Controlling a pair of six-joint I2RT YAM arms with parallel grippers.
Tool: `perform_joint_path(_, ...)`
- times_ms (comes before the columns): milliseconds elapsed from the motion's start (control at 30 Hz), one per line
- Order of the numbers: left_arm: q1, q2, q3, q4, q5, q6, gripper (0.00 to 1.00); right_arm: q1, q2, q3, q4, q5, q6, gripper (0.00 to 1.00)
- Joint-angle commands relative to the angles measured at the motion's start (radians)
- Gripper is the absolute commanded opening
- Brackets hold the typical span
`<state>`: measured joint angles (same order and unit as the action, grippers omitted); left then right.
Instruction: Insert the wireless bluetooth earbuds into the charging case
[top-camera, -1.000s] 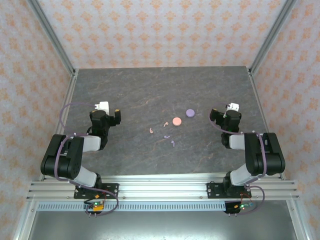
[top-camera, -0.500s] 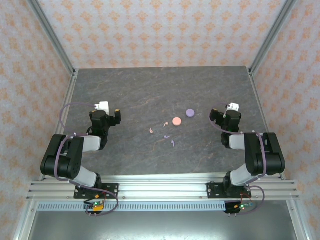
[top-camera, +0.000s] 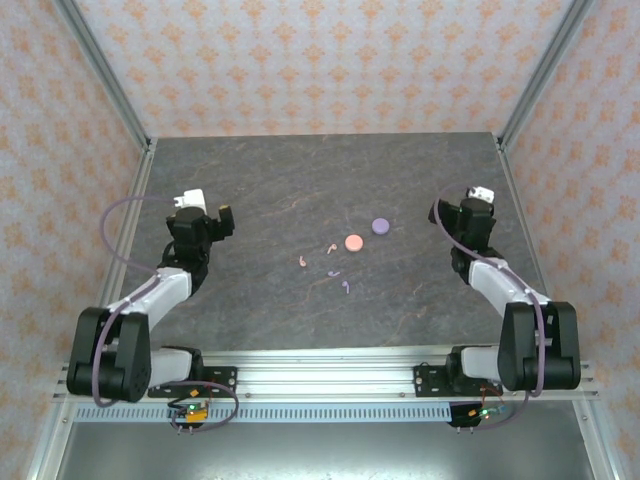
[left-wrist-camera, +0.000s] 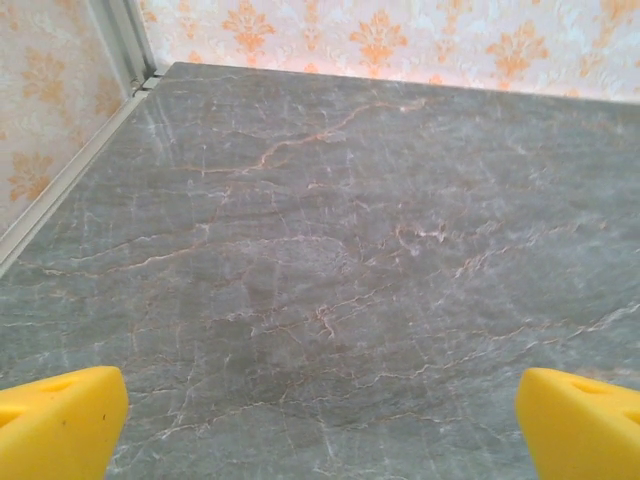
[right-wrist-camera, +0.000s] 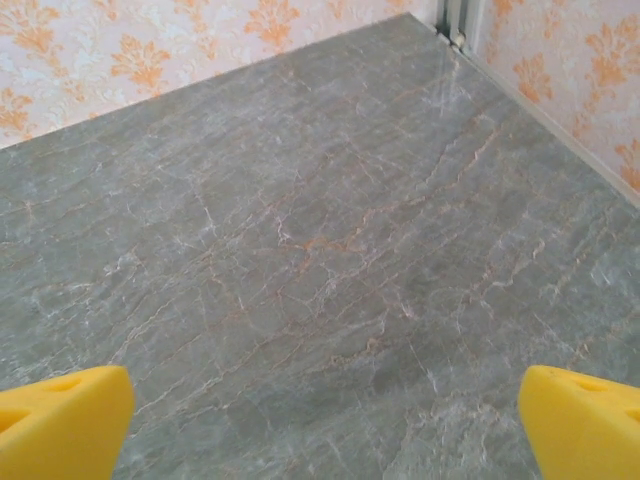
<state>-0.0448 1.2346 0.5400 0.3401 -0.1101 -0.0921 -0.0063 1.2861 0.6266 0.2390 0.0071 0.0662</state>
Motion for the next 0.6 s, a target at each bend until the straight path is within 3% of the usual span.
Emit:
perform_joint_path(0,0.0,-0.095,0.047,-0.269,-0.02,-0.105,1.0,0.005,-0.022,0.074,-0.295,-0.015,0.074,0.99)
perform_joint_path(300,-0.01,-0.28,0.129,-0.626,0.182,-0.318,1.0,0.024,0.022,0.208,-0.518,-0.329,0.185,0.99)
perform_joint_path(567,-0.061,-0.256,0.205,-0.802,0.377,-0.309,1.0,0.163,0.103,0.271,-0.609,-0.419,0.172,0.96)
